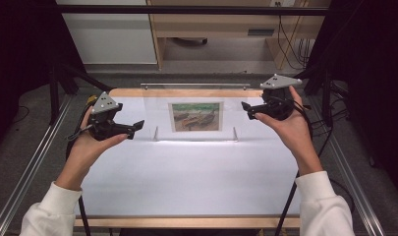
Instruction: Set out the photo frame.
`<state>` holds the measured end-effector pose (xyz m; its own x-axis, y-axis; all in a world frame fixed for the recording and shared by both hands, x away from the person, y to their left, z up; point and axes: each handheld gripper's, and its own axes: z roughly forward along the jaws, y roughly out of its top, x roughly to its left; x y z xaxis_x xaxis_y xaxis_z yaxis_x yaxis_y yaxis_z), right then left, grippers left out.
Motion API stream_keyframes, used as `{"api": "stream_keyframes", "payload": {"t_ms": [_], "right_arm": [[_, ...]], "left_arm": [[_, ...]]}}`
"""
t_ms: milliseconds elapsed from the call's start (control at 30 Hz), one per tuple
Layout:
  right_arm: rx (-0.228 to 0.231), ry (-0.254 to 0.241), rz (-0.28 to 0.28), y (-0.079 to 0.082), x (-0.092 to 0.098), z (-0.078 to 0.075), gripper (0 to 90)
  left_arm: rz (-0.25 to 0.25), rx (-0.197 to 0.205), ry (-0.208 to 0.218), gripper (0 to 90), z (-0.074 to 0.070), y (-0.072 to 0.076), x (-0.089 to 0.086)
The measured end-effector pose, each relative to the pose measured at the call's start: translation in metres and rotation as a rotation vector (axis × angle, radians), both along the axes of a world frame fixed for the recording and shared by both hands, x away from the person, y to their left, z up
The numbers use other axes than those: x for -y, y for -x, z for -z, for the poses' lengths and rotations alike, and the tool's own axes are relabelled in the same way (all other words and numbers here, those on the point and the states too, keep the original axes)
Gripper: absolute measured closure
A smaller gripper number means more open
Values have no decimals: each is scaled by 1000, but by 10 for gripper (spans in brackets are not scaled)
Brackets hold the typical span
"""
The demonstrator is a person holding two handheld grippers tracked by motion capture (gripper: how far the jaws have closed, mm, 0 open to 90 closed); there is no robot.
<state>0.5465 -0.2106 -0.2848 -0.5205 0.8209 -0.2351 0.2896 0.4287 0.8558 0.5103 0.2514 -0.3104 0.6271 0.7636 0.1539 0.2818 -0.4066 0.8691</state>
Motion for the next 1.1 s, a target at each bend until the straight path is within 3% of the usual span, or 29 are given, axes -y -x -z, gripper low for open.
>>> {"api": "stream_keyframes", "payload": {"t_ms": [300,500,733,1100], "right_arm": [[0,-17,1,35,14,17,82],[-25,18,12,53,22,35,77],[-24,13,37,66,33,51,76],[-47,-24,66,78,44,79,67]], "left_arm": [[13,-13,-35,60,12,18,0],[13,-18,-46,61,22,23,-1],[1,-19,-63,61,35,30,-4],[-11,-24,-42,59,55,38,-12]]}}
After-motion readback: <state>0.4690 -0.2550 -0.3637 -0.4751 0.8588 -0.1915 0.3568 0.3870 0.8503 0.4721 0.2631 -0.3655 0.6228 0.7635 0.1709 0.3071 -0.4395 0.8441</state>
